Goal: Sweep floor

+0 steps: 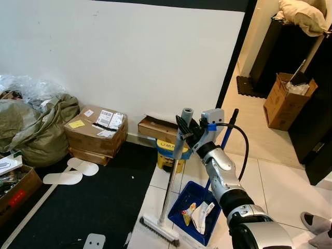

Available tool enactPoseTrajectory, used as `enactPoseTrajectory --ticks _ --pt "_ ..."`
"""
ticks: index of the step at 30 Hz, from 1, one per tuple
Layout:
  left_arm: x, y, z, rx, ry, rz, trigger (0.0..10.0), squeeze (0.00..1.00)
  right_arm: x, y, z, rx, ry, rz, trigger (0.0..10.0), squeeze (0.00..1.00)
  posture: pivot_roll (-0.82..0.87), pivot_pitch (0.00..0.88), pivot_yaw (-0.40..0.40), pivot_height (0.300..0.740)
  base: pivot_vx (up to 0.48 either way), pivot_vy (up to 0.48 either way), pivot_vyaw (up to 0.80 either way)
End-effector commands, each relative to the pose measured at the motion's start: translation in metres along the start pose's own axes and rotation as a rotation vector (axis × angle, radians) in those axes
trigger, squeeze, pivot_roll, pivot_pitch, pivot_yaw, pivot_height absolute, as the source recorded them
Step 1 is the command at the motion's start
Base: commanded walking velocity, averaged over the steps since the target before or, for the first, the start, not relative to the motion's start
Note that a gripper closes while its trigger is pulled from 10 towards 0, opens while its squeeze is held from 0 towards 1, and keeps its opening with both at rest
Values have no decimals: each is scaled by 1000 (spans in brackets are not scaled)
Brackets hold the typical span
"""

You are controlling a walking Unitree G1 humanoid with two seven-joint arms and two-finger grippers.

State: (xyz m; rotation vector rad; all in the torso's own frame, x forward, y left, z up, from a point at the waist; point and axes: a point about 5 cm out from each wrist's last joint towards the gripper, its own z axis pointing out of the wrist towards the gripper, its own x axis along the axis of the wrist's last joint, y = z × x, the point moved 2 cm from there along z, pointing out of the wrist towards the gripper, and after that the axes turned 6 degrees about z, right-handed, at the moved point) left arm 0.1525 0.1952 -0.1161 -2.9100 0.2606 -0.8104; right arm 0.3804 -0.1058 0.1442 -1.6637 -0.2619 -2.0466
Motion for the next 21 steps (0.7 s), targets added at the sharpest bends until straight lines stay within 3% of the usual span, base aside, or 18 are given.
enactPoseTrajectory --ticks 1,21 --pt "-1 1 0 -1 -1 -11 10000 0 5 -3 2 8 35 -11 10000 0 -46 0 -71 740 0 0 0" --pt "-1 1 0 -1 -2 -14 10000 0 -10 -11 -4 26 -15 -3 10000 0 -48 0 -73 740 0 0 0"
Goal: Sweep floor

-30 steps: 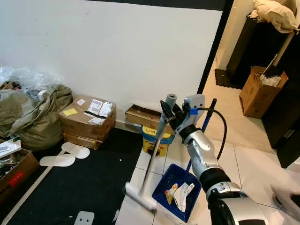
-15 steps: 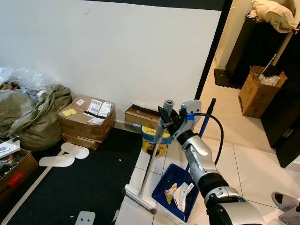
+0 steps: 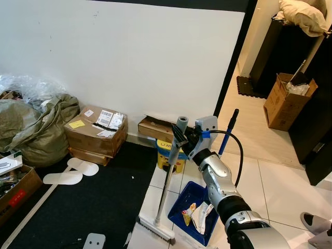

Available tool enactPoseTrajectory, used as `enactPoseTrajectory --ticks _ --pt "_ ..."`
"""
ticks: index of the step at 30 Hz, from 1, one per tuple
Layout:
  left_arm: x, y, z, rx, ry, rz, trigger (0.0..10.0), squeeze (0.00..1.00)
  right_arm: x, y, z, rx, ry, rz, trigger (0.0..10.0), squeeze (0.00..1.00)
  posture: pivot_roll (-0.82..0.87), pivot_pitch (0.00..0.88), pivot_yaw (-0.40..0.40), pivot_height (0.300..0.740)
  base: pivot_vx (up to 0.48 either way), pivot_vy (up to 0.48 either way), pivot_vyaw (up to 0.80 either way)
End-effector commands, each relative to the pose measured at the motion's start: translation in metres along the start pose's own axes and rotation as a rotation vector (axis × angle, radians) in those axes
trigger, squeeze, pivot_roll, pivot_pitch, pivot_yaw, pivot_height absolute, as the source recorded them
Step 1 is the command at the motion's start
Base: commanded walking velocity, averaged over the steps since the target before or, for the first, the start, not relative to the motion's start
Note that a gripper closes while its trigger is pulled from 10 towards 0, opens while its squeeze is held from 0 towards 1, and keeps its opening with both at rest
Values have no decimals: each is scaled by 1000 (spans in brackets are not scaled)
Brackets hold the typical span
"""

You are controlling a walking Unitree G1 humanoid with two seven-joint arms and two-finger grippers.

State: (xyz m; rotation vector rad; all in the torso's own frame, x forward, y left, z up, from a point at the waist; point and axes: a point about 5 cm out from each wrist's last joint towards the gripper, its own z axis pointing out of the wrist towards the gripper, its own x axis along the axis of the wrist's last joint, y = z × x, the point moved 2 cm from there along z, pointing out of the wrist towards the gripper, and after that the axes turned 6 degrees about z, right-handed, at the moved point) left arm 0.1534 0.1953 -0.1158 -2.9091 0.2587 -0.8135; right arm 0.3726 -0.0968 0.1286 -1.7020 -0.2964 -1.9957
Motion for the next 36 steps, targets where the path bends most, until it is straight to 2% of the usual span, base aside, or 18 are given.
enactPoseTrajectory --ticks 1,18,36 --pt "-2 1 0 -2 -4 -13 10000 0 7 -2 2 5 34 -7 10000 0 -48 0 -73 740 0 0 0" --pt "1 -1 0 2 2 -15 10000 0 -2 -9 0 17 12 5 10000 0 -49 0 -60 740 0 0 0" --pt "1 -1 0 2 2 -15 10000 0 -2 -9 0 17 12 5 10000 0 -50 0 -60 740 0 0 0"
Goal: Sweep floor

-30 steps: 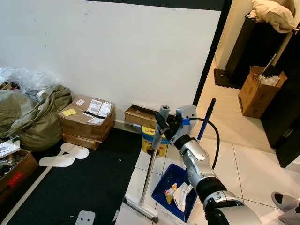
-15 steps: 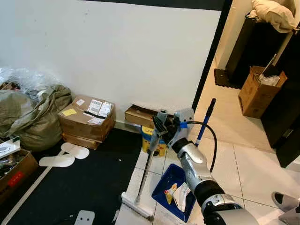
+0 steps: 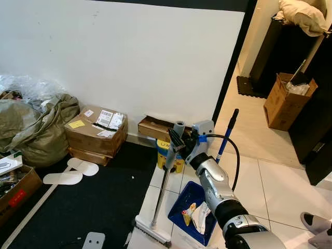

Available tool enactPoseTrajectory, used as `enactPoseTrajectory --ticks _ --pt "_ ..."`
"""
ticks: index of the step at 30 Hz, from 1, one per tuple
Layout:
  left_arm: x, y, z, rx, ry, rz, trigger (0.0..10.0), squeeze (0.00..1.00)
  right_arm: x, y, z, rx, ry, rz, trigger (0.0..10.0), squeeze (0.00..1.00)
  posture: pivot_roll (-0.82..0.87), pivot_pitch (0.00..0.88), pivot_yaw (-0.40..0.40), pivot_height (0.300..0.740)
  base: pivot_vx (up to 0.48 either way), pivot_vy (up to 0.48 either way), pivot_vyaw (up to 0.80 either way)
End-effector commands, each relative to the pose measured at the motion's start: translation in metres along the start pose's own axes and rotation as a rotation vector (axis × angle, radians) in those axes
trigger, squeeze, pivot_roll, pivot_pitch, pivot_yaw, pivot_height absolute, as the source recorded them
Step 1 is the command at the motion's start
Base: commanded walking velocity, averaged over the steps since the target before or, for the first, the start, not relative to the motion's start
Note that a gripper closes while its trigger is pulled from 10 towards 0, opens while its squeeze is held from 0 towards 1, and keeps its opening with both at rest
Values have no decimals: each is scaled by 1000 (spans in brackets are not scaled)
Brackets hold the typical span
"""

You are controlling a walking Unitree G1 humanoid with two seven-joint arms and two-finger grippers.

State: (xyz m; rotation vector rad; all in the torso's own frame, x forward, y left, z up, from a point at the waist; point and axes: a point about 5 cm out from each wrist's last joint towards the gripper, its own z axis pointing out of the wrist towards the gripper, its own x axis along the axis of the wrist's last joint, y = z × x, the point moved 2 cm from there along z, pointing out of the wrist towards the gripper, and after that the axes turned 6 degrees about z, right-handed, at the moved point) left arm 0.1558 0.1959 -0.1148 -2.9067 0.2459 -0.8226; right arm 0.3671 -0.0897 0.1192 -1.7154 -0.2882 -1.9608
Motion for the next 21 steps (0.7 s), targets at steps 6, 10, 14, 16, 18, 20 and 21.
enactPoseTrajectory --ticks 6,10,14,16,18,20,21 --pt "-3 0 -1 -1 -7 -9 10000 0 8 -2 3 11 32 -16 10000 0 -47 0 -62 740 0 0 0" --pt "-3 0 -1 -1 -7 -9 10000 0 8 -2 3 11 32 -15 10000 0 -47 0 -62 740 0 0 0" --pt "-3 0 -1 -1 -7 -9 10000 0 8 -2 3 11 32 -15 10000 0 -47 0 -62 740 0 0 0" --pt "-2 2 0 -7 -5 -1 10000 0 7 -2 2 15 29 -19 10000 0 -59 0 -68 740 0 0 0" --pt "-1 3 0 -12 -4 5 10000 0 7 -1 2 18 27 -21 10000 0 -60 0 -69 740 0 0 0" --pt "1 5 0 -17 -3 11 10000 0 8 -2 2 27 25 -25 10000 0 -59 0 -72 740 0 0 0" --pt "1 5 0 -17 -3 11 10000 0 8 -2 2 27 25 -25 10000 0 -59 0 -72 740 0 0 0"
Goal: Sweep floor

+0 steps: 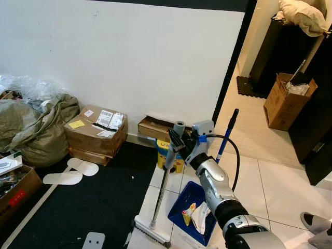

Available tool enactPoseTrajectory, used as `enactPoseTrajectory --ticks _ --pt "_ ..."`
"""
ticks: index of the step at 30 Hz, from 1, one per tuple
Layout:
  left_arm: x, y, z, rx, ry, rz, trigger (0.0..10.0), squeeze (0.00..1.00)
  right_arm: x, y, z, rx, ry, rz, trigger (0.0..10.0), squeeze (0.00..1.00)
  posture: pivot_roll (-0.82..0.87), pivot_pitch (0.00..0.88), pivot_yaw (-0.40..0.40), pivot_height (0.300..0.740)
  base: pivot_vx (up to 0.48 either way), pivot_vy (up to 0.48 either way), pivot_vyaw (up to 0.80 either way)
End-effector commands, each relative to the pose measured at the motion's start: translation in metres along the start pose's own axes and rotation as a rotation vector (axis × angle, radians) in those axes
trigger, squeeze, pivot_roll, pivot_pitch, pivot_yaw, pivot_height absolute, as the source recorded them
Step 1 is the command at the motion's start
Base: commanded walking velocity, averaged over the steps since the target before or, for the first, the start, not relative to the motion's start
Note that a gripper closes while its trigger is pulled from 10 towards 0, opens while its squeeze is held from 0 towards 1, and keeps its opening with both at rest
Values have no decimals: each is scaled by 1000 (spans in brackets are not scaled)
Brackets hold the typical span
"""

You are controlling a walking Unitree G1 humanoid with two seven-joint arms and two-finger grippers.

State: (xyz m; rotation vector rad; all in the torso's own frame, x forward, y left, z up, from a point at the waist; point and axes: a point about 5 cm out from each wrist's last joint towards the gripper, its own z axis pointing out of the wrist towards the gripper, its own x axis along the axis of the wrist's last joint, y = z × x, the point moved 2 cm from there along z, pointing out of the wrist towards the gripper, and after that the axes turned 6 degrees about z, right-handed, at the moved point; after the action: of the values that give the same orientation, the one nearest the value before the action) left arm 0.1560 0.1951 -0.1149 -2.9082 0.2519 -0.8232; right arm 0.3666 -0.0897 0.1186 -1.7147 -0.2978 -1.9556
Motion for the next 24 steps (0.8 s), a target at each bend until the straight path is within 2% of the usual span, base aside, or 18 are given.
enactPoseTrajectory --ticks 1,24 --pt "0 4 0 -14 -4 7 10000 0 8 -2 3 22 28 -24 10000 0 -59 0 -72 740 0 0 0" --pt "-3 6 0 -18 -12 5 10000 0 7 -2 1 19 28 -20 10000 0 -64 0 -67 740 0 0 0"
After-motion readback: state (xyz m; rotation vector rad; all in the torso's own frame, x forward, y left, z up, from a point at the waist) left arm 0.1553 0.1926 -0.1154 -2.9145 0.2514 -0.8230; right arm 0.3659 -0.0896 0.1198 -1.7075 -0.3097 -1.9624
